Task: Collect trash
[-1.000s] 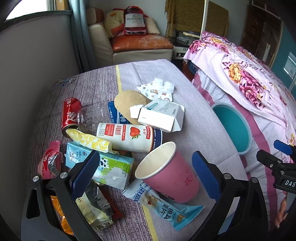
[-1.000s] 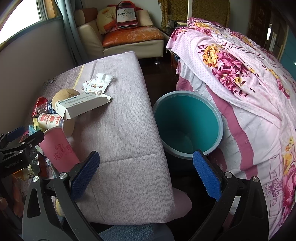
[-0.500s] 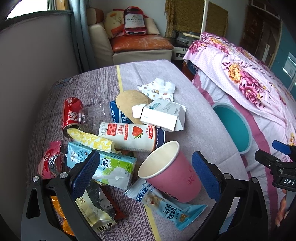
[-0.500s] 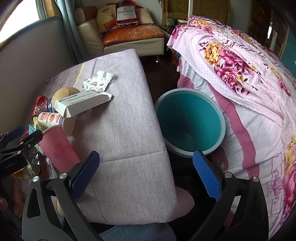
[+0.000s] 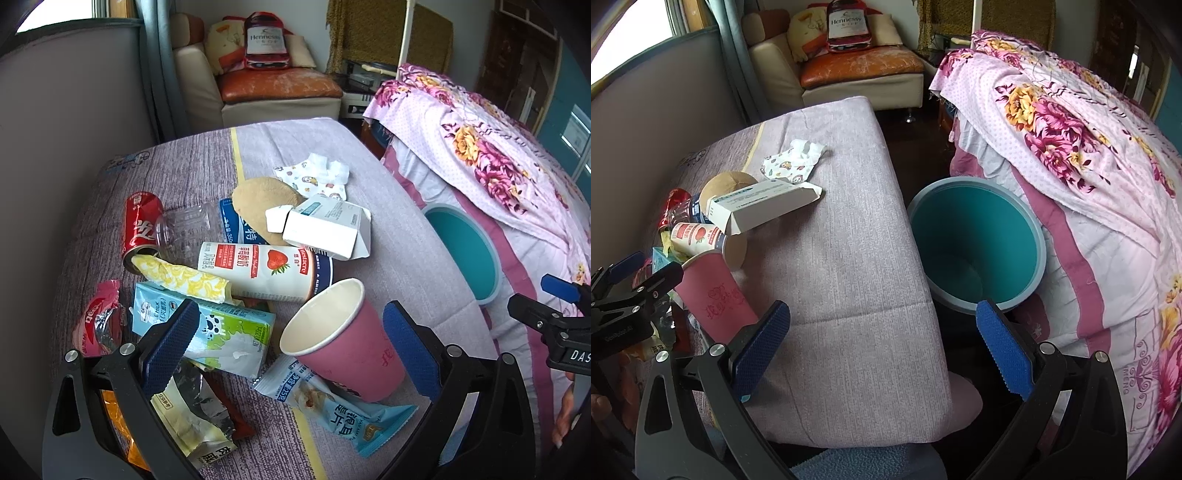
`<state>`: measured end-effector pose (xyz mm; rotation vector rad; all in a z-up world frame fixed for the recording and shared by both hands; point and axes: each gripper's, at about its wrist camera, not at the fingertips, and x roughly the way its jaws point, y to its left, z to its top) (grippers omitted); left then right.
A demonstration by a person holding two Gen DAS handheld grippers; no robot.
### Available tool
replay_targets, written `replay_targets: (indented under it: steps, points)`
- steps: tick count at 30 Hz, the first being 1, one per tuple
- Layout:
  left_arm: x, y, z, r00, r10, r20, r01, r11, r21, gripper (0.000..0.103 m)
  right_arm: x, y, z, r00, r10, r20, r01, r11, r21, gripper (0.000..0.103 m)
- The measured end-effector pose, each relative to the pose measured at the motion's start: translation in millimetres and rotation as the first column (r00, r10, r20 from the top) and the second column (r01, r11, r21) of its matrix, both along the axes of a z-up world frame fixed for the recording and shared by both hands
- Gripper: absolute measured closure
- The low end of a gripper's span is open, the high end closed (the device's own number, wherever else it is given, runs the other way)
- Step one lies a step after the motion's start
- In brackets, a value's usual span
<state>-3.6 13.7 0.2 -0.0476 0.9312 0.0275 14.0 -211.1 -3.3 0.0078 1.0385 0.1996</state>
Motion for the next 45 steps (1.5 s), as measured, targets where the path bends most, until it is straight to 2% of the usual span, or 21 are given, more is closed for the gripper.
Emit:
replay_targets:
  steps: [16, 21, 26, 34, 36, 41, 45]
  points:
    - [-8.3, 14.8, 1.0, 1.0, -0.01, 0.004, 0.01, 0.999, -0.03, 0.003, -4.5, 27.4, 8.8, 1.0, 0.02, 0.002, -0.02, 0.999, -0.025, 0.006]
    - [-12.5, 25.0, 1.8, 1.0, -0.01, 0.005, 0.01, 0.999, -0.04, 0.003, -6.6, 41.4, 11.3, 0.999, 0.052, 0.001, -0.052, 0.998, -0.031, 0.006]
    - [-18.2, 38.7, 2.1, 1.0, -0.022, -0.01, 0.021, 0.999, -0.033, 0.003, -6.3, 60.0, 6.3, 0.993, 0.108, -0.041, -0.109, 0.994, -0.006, 0.006]
    - [-32.9, 81.0, -9.1, 0.994, -0.058, -0.094, 0.06, 0.998, 0.018, 0.003, -4.3, 101.3, -11.1, 0.961, 0.258, -0.099, -0.252, 0.966, 0.064, 0.006]
    - [-37.8, 90.2, -15.5, 0.989, -0.072, -0.128, 0.077, 0.997, 0.03, 0.003, -1.4, 110.5, -14.1, 0.951, 0.288, -0.113, -0.279, 0.956, 0.092, 0.01]
    - [-45.8, 108.2, -33.5, 0.976, -0.075, -0.203, 0.07, 0.997, -0.028, 0.003, 4.5, 130.6, -18.5, 0.928, 0.355, -0.116, -0.342, 0.933, 0.114, 0.011]
    - [-51.5, 116.7, -49.7, 0.968, -0.024, -0.248, 0.018, 1.0, -0.023, 0.003, 10.1, 143.7, -28.8, 0.91, 0.392, -0.134, -0.381, 0.919, 0.104, 0.011]
